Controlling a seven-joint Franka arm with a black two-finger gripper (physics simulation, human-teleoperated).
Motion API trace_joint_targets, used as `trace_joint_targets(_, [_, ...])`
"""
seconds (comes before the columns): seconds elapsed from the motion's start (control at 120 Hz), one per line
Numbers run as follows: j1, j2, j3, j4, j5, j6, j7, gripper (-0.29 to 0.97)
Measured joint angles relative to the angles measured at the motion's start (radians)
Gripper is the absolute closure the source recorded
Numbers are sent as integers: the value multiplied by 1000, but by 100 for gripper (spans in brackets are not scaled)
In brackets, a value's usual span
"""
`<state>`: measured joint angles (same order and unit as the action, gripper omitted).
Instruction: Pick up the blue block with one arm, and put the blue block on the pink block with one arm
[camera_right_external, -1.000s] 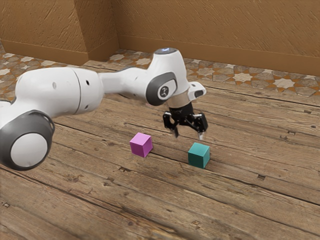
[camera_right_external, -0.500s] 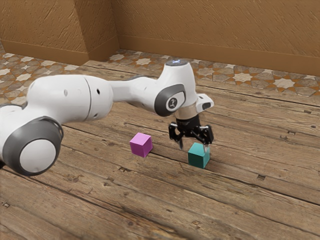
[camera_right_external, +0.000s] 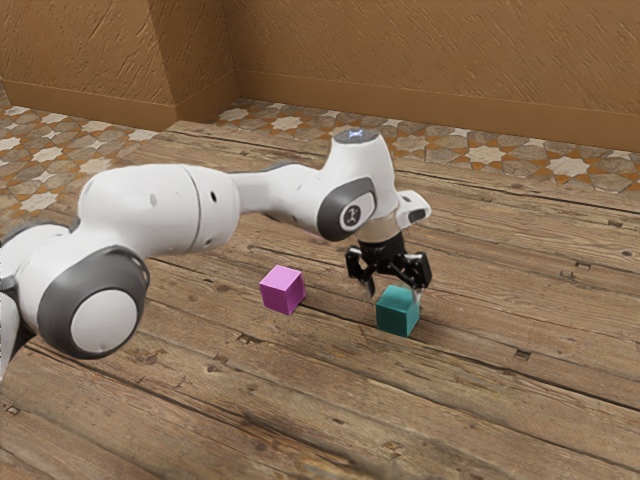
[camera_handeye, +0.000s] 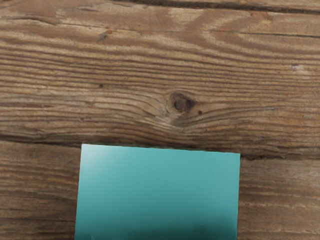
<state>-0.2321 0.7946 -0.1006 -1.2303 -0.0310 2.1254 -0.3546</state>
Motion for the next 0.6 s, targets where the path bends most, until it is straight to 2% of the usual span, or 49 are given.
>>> trace_joint_targets(0.6, [0, 69, -3, 49, -6, 6, 41, 9])
